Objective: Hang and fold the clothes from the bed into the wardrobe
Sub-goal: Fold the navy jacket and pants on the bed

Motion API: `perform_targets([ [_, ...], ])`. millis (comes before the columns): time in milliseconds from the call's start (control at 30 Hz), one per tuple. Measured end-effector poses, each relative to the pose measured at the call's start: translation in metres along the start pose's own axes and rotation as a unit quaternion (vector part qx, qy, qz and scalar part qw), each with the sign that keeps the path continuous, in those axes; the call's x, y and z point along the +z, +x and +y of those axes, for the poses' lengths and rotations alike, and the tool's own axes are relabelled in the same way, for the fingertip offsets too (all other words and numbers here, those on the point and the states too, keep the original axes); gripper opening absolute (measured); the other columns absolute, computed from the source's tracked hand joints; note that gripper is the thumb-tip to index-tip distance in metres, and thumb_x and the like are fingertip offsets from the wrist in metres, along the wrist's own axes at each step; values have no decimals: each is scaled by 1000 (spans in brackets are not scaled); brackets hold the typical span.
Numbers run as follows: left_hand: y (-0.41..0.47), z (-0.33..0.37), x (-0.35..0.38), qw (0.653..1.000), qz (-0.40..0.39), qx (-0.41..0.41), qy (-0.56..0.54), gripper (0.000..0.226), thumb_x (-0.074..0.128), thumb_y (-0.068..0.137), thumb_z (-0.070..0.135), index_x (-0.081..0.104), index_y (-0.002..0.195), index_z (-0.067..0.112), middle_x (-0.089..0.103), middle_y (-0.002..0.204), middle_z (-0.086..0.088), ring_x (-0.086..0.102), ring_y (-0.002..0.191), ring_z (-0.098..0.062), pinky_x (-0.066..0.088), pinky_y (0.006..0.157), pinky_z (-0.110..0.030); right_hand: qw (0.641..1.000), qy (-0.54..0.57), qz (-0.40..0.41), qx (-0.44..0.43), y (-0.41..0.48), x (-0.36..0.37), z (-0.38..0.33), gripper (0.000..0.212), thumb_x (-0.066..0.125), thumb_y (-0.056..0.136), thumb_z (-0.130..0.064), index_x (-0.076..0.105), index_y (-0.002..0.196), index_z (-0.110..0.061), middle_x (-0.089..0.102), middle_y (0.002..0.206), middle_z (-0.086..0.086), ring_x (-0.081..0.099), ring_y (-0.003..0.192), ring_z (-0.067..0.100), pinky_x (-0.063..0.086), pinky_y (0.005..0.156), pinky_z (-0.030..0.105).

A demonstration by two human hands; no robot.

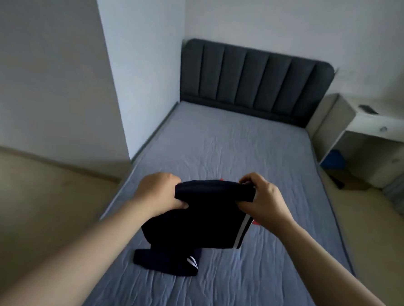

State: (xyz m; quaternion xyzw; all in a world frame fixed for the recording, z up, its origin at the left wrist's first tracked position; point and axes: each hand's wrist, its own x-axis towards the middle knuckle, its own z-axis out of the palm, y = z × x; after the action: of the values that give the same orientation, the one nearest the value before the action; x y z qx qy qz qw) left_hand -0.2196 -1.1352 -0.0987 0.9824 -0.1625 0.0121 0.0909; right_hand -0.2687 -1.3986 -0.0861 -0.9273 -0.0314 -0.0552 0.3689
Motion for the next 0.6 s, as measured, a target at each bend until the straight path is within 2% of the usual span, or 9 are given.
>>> perform_targets([
  [67,-17,-17,-38,999,30,-23,-14,47,72,60,63,46,68,24,64,79,3,62,75,-21,34,53,-26,999,31,20,-40,7,-9,-39,44,77,65,-16,53,99,-32,61,91,-18,59,78,-1,47,59,11],
  [167,-48,-47,-89,995,76,-62,-31,47,72,57,66,47,64,27,50,63,13,47,57,-8,27,46,-22,992,87,44,-85,12,-12,-99,49,80,65,-12,53,103,-28,63,92,-17,61,79,-2,50,60,14],
  [233,-69,-71,-122,991,92,-82,-49,44,73,57,65,56,71,27,51,64,13,48,59,-8,29,47,-21,986,116,53,-108,14,-7,-141,49,80,67,-10,53,103,-29,64,89,-12,62,77,-2,49,57,12],
  [367,-111,-125,-183,983,121,-116,-80,46,75,58,64,62,79,25,59,72,9,57,68,-11,46,58,-28,975,166,60,-138,23,17,-226,43,79,69,-11,56,95,-36,65,76,-10,63,68,0,47,51,10],
  [433,-134,-155,-208,978,132,-135,-86,45,76,57,63,62,78,26,61,73,9,59,68,-10,51,62,-29,971,173,47,-157,28,34,-266,41,79,69,-12,58,93,-36,65,78,-14,63,68,2,48,52,11],
  [600,-184,-245,-259,967,159,-176,-95,44,78,57,62,63,78,26,63,75,10,60,70,-9,52,67,-31,963,183,3,-196,46,90,-365,39,80,70,-12,60,94,-36,67,83,-2,63,71,13,56,58,21],
])
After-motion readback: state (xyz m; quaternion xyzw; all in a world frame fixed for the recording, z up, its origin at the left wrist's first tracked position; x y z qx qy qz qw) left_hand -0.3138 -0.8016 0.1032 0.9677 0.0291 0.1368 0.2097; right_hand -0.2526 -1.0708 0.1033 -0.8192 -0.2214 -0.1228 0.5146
